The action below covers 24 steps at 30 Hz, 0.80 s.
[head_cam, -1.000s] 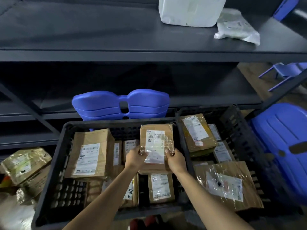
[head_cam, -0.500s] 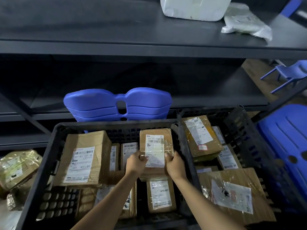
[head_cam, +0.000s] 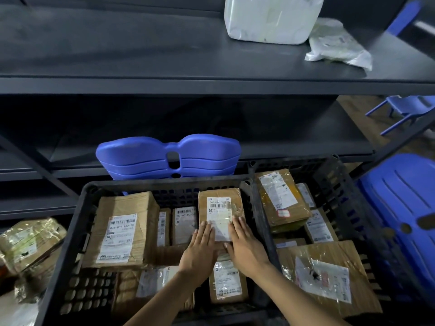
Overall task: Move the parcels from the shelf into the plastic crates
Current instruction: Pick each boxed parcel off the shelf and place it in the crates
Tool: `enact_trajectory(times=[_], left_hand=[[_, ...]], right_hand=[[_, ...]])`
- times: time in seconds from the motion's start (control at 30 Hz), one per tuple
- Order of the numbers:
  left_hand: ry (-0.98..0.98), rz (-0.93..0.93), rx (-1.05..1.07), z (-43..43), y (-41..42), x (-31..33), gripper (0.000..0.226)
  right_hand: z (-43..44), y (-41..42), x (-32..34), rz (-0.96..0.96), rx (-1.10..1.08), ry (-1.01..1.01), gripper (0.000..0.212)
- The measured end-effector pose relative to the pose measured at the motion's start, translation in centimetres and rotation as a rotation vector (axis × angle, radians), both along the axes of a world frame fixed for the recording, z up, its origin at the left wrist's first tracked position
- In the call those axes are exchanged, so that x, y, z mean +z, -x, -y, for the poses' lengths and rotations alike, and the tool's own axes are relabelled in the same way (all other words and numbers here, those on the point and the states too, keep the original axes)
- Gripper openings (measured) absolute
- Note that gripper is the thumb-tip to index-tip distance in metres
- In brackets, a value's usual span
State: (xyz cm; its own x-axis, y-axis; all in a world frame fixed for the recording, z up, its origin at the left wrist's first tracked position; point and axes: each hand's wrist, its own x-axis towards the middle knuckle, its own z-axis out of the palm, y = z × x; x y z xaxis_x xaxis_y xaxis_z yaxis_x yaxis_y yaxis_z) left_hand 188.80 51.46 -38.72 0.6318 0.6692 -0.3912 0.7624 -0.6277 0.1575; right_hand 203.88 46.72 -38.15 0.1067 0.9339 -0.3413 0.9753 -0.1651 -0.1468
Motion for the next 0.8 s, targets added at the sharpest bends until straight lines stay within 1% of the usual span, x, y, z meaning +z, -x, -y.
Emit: enact_trajectory(times=[0.03, 0.1, 0.13, 0.2, 0.23, 0.4, 0.53, 0.8], left_hand=[[-0.014, -0.019, -0.018, -0.2, 0.0, -0.2, 0.063], [-0.029, -0.037, -0.043, -0.4, -0.2, -0.6, 0.064], [-0.023, -0.047, -0.047, -0.4, -0.2, -0.7, 0.065], [0.001, -0.074, -0.048, -0.5, -0.4, -0.5, 0.065], [0.015, -0.088, -0.046, -0.6, -0.4, -0.3, 0.064], [0.011, -0.129, -0.042, -0.4, -0.8, 2.4, 0.066], [-0.047, -0.106, -0.034, -0.3, -0.4, 6.2, 0.068], [-0.219, -0.077, -0.108, -2.7, -1.1, 15.5, 0.071]], right_hand=[[0.0, -0.3, 0.0, -0.034, 0.035, 0.032, 0.086], [0.1, -0.6, 0.0, -0.049, 0.061, 0.018, 0.089], [0.1, -0.7, -0.1, -0.038, 0.061, 0.012, 0.086], [0.0, -0.7, 0.1, -0.023, 0.046, 0.039, 0.068], [-0.2, -0.6, 0.3, -0.029, 0.039, 0.061, 0.063], [-0.3, -0.4, 2.7, -0.045, 0.027, 0.121, 0.065], [0.8, -0.2, 6.2, -0.069, 0.024, 0.042, 0.065], [0.8, -1.9, 14.4, 0.028, -0.022, -0.136, 0.060]])
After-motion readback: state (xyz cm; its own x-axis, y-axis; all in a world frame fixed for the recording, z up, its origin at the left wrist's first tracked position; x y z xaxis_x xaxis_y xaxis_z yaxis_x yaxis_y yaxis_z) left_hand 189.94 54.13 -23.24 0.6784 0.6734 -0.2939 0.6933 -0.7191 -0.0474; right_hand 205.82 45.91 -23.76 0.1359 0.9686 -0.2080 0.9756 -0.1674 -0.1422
